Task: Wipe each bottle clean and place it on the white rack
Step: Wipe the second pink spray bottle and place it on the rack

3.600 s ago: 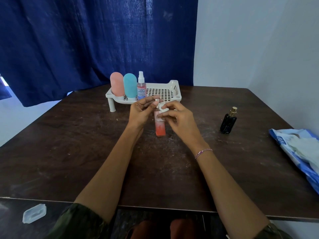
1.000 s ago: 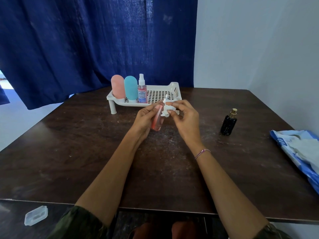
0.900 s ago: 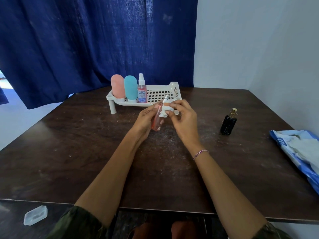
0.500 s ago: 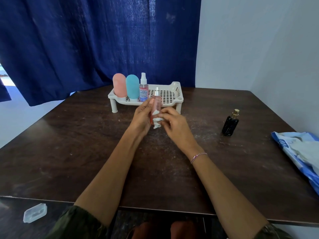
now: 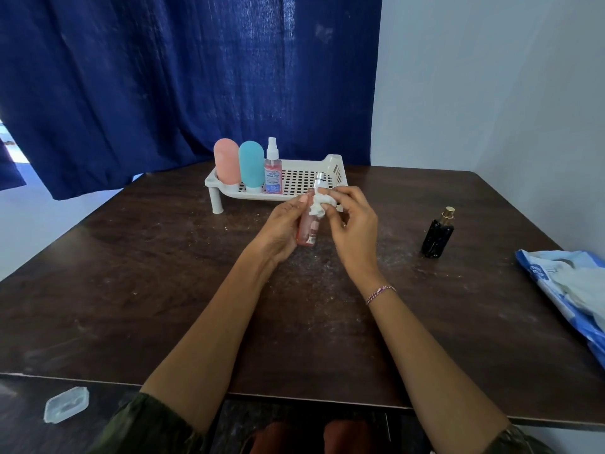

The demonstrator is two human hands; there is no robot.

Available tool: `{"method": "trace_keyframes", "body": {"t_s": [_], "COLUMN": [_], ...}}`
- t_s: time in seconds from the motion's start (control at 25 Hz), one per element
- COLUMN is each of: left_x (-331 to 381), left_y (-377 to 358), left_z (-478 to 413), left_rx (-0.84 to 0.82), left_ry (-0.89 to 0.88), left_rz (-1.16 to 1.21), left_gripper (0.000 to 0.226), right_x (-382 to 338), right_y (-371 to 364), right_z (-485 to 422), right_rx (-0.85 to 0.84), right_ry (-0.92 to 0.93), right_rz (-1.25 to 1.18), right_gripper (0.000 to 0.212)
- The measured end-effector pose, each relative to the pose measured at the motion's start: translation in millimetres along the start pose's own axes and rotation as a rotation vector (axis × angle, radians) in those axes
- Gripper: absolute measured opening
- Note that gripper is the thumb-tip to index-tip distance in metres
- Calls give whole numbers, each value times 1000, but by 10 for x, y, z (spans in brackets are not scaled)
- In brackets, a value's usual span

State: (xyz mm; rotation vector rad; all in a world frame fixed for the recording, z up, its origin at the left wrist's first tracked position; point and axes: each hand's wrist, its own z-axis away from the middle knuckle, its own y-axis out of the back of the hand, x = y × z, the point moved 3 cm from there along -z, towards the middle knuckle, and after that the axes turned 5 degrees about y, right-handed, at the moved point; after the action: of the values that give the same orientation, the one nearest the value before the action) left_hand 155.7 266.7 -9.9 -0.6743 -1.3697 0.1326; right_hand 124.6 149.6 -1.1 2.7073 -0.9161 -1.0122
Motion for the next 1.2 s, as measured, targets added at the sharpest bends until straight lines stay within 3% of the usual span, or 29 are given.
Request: {"method": "trace_keyframes", "body": {"t_s": [0.2, 0.36, 0.56, 0.84, 1.08, 1.2], "left_x": [104, 145, 111, 143, 126, 121], "left_y": [100, 176, 94, 19, 35, 71], "left_z": [-22, 15, 87, 150, 183, 115], "left_rx": [225, 309, 305, 251, 289, 272], "left_ry": [-40, -80, -62, -81, -65, -69], "left_rz": [276, 572, 746, 828, 823, 739], "left_gripper": [32, 30, 33, 35, 33, 35], "right_x": [44, -34, -186, -206, -270, -233], "right_y": [-135, -178, -226, -187, -214, -148], "right_z": [55, 92, 155, 159, 167, 144], "right_rx": [-205, -204, -198, -63, -182, -138], "right_ry": [-14, 54, 208, 177, 280, 260], "right_rz": [-83, -115, -25, 32, 10, 18], "right_gripper": [27, 26, 24, 22, 23, 23]}}
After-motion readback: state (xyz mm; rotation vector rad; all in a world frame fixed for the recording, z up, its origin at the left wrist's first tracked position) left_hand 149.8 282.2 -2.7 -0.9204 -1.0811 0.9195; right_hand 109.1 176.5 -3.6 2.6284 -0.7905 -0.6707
